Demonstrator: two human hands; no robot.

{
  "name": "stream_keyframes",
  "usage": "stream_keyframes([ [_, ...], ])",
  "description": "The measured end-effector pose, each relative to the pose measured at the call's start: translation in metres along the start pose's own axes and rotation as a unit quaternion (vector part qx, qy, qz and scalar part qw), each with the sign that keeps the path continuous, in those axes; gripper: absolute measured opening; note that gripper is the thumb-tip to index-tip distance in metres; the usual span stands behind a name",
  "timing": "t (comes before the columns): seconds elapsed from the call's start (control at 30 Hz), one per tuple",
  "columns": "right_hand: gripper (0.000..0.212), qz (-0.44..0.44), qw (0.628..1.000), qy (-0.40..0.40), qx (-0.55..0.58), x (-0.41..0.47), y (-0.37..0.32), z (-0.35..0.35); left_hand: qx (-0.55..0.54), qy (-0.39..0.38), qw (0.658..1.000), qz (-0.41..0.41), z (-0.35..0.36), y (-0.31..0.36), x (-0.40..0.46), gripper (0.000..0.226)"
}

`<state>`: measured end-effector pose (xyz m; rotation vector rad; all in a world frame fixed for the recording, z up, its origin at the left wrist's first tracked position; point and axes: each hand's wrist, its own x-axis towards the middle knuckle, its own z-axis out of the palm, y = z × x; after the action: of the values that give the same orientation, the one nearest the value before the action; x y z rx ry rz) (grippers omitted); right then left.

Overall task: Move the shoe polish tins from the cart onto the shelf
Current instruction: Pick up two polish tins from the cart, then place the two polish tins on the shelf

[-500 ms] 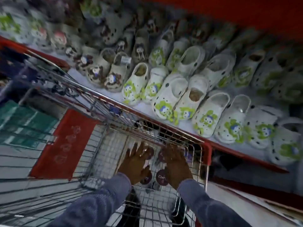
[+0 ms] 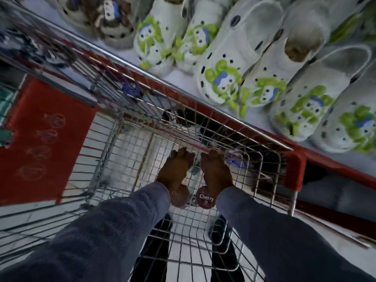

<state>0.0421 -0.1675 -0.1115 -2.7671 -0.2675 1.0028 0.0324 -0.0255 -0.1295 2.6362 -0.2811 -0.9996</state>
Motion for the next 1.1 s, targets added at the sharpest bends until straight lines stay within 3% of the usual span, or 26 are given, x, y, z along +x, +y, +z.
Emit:
stream_keyframes([
  [0.23,0.07,-0.003,0.996,0.049,0.077,-0.052,-0.027,-0.089,-0.037,0.098,0.994,-0.029,-0.087,0.013,-0.069,0.07],
  [0.5,0.069,-0.092,0.977,0.142,0.131,-0.164,-0.07,-0.253,-0.061,0.235,0.97,0.001,-0.234,0.051,-0.201,0.073],
  [0.7,0.061,-0.141,0.949,0.261,0.106,-0.247,-0.09,-0.383,-0.008,0.322,0.945,0.053,-0.355,0.102,-0.267,0.079],
  [0.83,0.06,-0.152,0.927,0.332,0.083,-0.279,-0.082,-0.442,0.019,0.369,0.924,0.095,-0.42,0.145,-0.285,0.083],
  [0.97,0.081,-0.128,0.911,0.384,0.077,-0.292,-0.066,-0.492,0.043,0.405,0.903,0.14,-0.478,0.187,-0.281,0.08],
  [1.1,0.089,-0.092,0.896,0.421,0.111,-0.274,-0.05,-0.53,0.041,0.419,0.896,0.143,-0.524,0.217,-0.25,0.088],
])
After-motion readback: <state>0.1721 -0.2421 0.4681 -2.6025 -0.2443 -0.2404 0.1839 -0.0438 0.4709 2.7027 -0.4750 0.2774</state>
